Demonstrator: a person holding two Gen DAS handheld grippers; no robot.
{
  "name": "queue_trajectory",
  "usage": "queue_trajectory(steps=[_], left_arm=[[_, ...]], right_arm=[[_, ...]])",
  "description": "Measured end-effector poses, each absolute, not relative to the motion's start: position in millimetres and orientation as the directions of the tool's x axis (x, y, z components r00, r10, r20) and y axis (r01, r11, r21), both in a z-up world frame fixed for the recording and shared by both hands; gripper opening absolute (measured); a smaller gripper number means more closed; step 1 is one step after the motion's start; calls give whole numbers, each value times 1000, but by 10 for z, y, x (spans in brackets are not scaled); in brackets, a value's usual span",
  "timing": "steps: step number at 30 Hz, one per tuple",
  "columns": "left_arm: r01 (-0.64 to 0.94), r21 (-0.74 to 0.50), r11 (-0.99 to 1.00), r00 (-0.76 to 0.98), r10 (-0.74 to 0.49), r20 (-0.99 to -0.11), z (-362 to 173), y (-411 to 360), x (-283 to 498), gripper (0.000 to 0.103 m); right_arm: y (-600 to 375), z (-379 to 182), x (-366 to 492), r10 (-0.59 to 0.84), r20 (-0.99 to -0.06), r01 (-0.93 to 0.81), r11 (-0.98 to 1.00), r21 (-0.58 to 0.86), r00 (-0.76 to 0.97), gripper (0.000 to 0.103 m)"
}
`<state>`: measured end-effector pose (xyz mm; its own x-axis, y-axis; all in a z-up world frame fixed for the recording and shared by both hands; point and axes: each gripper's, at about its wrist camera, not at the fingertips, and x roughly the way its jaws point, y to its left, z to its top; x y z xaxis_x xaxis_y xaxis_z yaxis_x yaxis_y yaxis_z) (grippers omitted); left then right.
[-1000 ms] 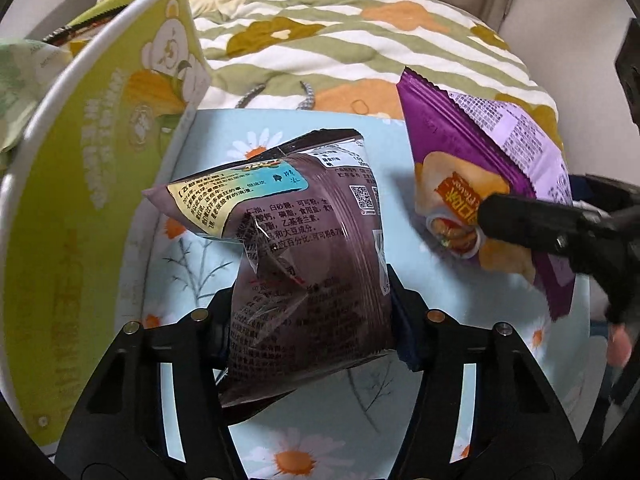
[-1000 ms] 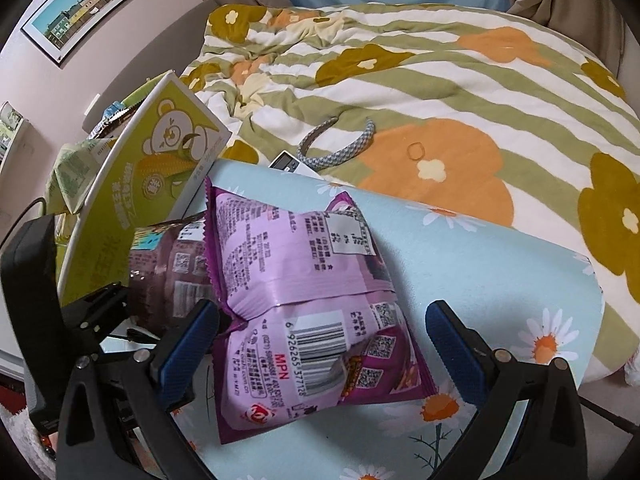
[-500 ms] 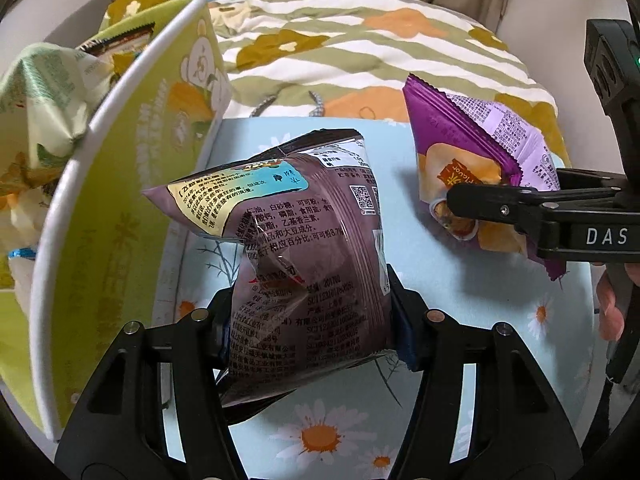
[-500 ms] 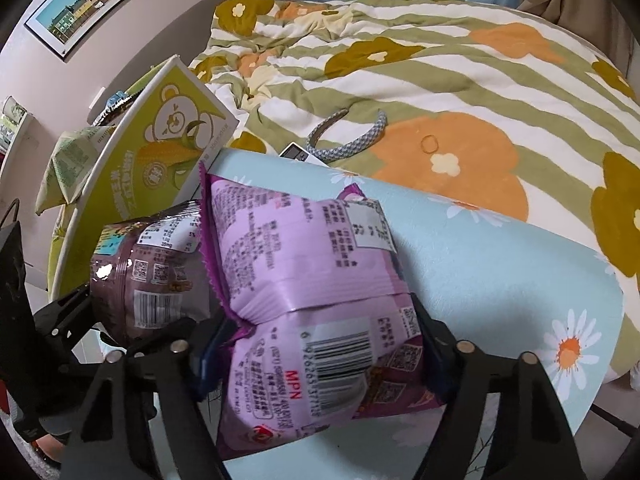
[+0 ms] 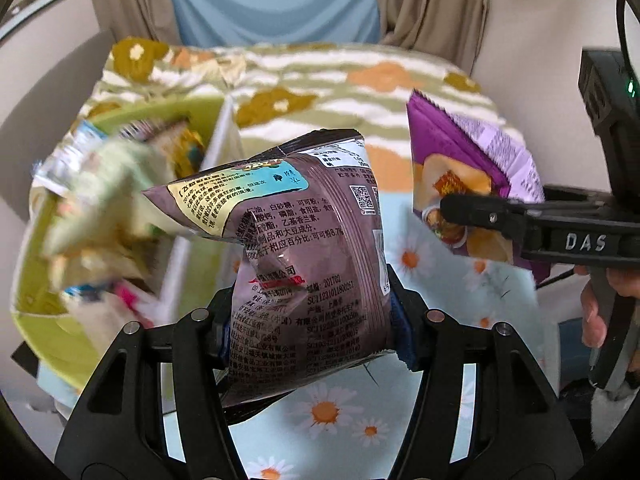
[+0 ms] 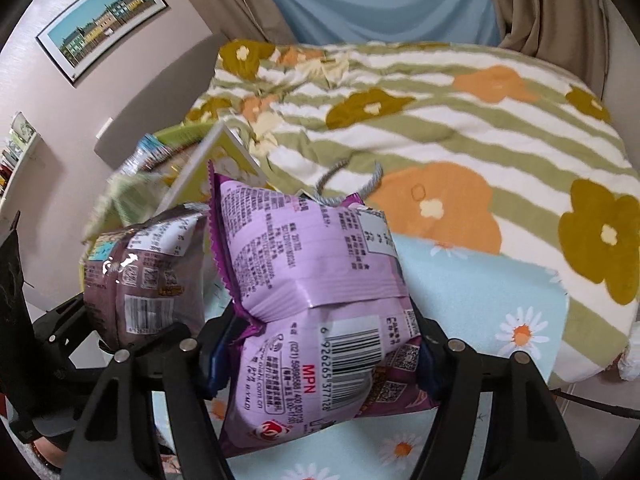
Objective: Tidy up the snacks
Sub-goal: 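Carry both packets into the yellow box and open both grippers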
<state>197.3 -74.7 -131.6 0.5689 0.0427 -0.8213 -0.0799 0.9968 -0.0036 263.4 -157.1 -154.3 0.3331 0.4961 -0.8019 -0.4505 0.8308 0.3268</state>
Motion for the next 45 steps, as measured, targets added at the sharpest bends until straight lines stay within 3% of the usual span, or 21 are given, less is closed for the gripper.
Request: queue_trajectory(steps=[7, 13, 20, 28, 29, 31, 32, 36, 45], left_arm=[[-70, -25, 997, 658, 27, -753, -665, -112, 1751, 58], [-77, -17, 997, 681, 40, -731, -423, 664, 1573, 58], [-65, -3, 998, 659, 41, -751, -496, 1634, 1567, 58], [20, -11, 1000, 578, -20, -816, -908, 2171, 1608, 58], [28, -11, 1000, 568, -25, -823, -970, 2186, 1615, 60], [47, -9, 999, 547, -34, -837, -1071, 2192, 1605, 83], [45, -4, 999, 550, -28, -835, -1095, 2200, 1575, 103], [58, -53, 997, 573, -77, -816, -1132, 2247, 1469, 103], [31, -51, 998, 601, -59, -797, -972, 2394, 1453, 103]], right_arm=[[-1184, -902, 2358, 513, -751, -472, 828, 304, 416, 67], [-606, -557, 2165, 533, -695, -462, 829, 315, 482, 67], [184, -373, 2065, 549, -658, -446, 828, 340, 516, 67], [827, -485, 1954, 522, -671, -383, 851, 361, 527, 67], [861, -501, 1934, 517, -675, -374, 854, 362, 527, 67], [923, -532, 1912, 506, -685, -360, 860, 361, 523, 67], [955, -534, 1897, 501, -690, -355, 864, 358, 523, 67], [1046, -536, 1885, 476, -706, -342, 877, 338, 523, 67], [1295, -458, 2059, 462, -723, -377, 878, 294, 513, 68]])
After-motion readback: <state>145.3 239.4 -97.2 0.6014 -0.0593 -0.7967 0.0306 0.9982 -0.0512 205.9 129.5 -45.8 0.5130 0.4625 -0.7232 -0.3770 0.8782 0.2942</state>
